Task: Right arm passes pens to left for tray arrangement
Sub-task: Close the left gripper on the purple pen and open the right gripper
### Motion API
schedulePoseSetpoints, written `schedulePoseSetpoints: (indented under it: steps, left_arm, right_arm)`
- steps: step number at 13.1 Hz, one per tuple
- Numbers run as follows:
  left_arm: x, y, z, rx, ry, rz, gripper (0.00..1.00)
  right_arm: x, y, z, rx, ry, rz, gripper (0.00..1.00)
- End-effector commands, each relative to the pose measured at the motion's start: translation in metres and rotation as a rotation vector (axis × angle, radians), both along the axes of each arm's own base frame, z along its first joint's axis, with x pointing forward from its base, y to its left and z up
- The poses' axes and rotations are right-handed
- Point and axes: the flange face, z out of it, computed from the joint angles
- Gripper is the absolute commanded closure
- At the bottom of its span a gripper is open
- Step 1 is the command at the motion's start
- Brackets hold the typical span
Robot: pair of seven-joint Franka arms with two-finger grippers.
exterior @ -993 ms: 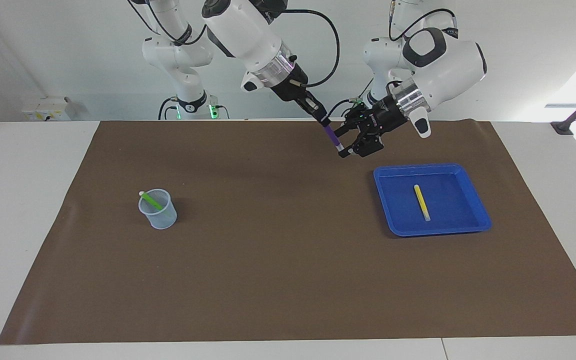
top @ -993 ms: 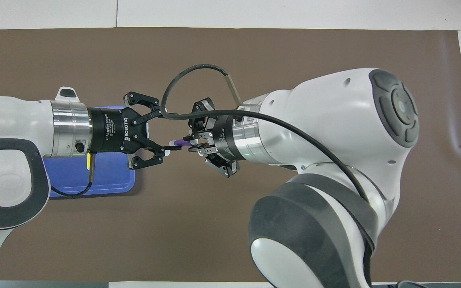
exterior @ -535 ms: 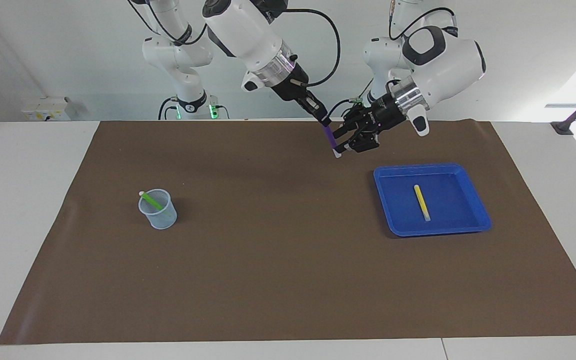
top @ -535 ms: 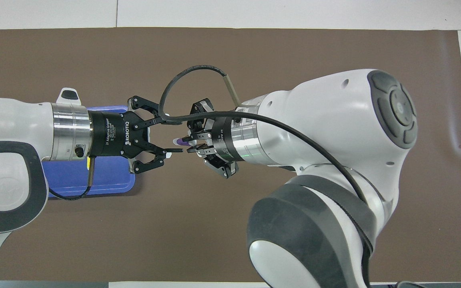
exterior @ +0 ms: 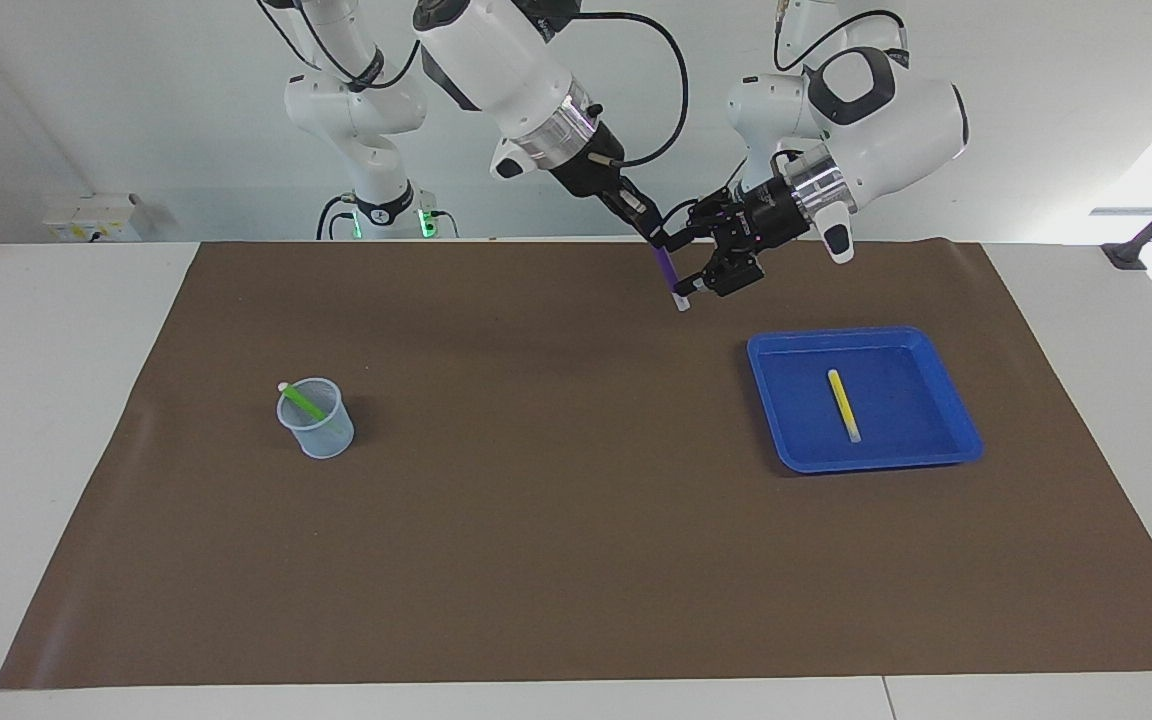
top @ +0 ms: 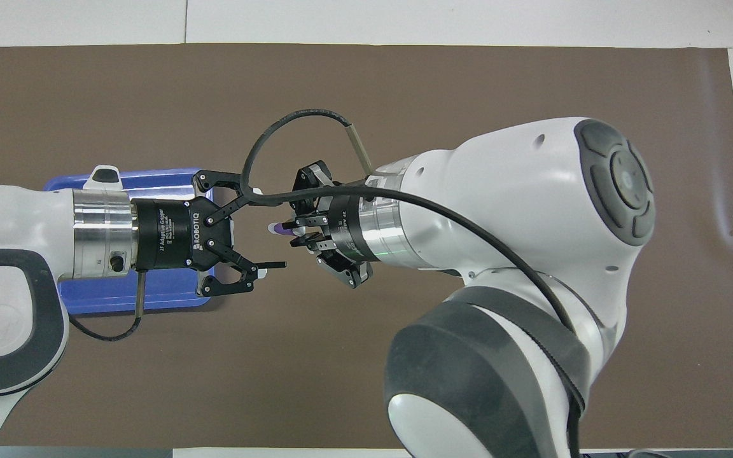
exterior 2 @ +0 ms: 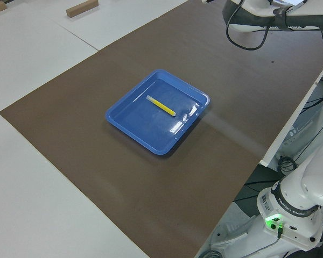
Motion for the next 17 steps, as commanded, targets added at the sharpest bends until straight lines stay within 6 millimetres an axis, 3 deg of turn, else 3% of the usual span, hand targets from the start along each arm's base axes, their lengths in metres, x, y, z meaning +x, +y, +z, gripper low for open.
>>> schedulePoseSetpoints:
  steps: [1, 11, 17]
  left_arm:
    - [-0.011, 0.019, -0.006, -0.045, 0.003, 0.044, 0.17]
    - [-0.012, 0.016, -0.015, -0.099, -0.066, 0.074, 0.20]
    - [-0.013, 0.007, -0.014, -0.107, -0.093, 0.068, 0.31]
  right_arm:
    - [-0.002, 0.007, 0.003, 0.017, -0.010, 0.012, 1.00]
    - [-0.003, 0.011, 0.003, 0.023, -0.021, 0.008, 1.00]
    - [-0.008, 0.016, 0.003, 0.025, -0.024, 0.020, 1.00]
